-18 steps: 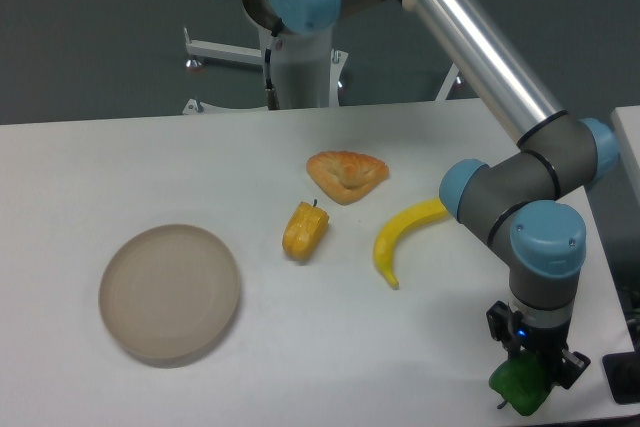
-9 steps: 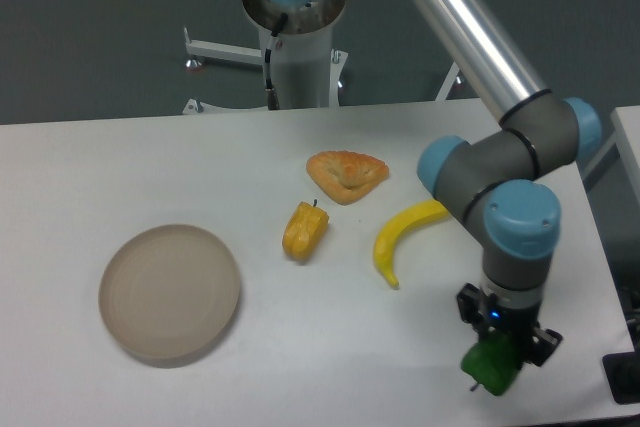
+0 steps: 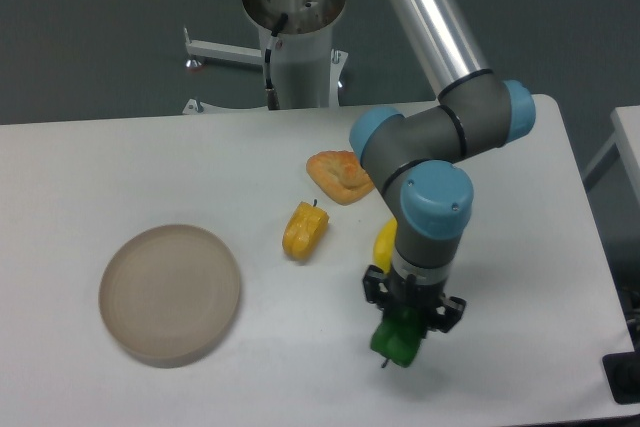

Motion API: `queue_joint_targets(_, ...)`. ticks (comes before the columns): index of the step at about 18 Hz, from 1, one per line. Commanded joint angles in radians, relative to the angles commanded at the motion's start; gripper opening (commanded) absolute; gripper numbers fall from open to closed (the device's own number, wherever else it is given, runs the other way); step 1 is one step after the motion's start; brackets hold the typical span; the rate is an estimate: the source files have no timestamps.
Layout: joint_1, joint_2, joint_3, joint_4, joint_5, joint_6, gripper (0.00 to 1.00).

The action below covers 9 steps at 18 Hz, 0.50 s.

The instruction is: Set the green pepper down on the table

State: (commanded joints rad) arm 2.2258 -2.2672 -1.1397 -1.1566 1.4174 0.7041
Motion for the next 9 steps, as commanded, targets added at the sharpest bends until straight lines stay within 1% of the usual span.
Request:
queue_joint_targets(4,-0.002,0.011,-0.049,0.015,-0.002,-0.002,0.36)
queue_joint_targets(5,-0.002,0.012,-0.052,0.017,-0.002,0.000,0.36)
queue_joint_targets(9,-0.006,0.005,-0.069,0.052,0.000,0.000,0.36)
